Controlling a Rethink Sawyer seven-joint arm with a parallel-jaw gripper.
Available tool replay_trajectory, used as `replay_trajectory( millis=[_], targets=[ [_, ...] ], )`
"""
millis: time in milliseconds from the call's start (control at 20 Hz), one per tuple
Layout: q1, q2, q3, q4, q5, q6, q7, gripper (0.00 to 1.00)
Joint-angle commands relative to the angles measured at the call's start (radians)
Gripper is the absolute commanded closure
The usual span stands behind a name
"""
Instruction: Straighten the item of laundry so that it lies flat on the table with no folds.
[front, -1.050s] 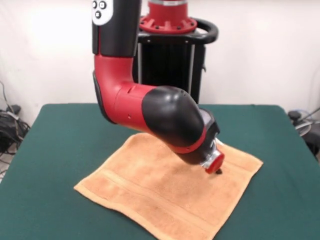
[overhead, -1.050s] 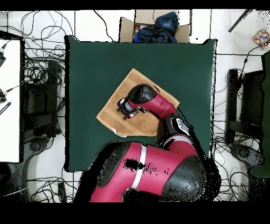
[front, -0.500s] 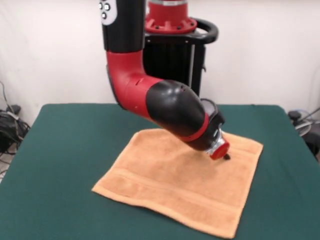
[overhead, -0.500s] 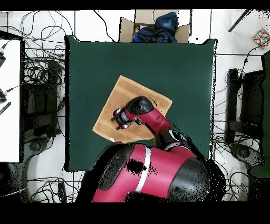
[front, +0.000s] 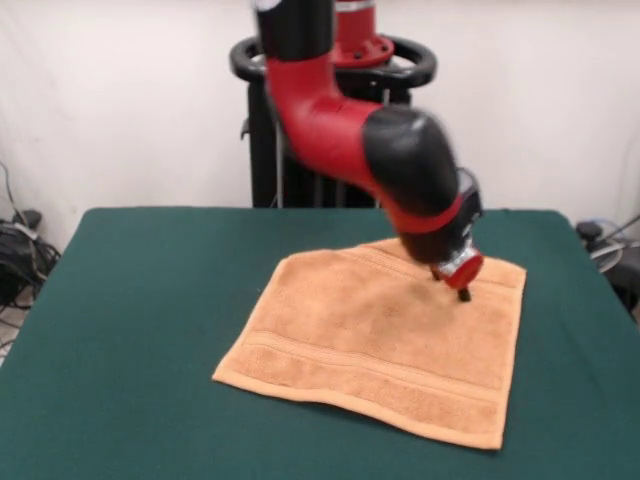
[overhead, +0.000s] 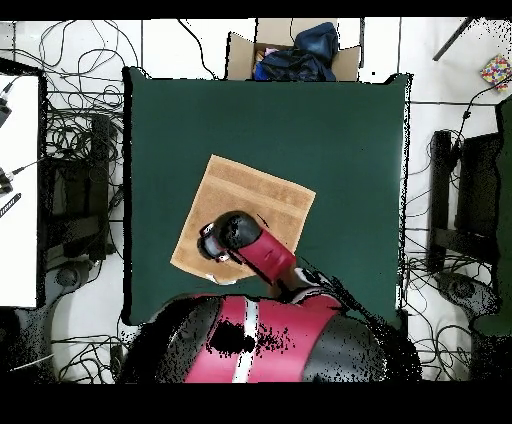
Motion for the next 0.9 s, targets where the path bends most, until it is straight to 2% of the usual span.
replay_trajectory(
  millis=[50, 450, 600, 800, 850, 900],
  targets=[
    [0.18, 0.052, 0.032, 0.281, -0.065, -0.489, 0.411, 0.0],
    [0.24, -0.065, 0.095, 0.415, 0.013, -0.543, 0.456, 0.0],
    [0.266, -0.117, 0.117, 0.446, 0.051, -0.507, 0.47, 0.0],
    [0.26, -0.198, 0.138, 0.467, 0.056, -0.419, 0.472, 0.0],
    [0.263, -0.246, 0.152, 0.487, 0.061, -0.381, 0.489, 0.0],
    [0.287, -0.251, 0.122, 0.453, 0.075, -0.339, 0.471, 0.0]
  ],
)
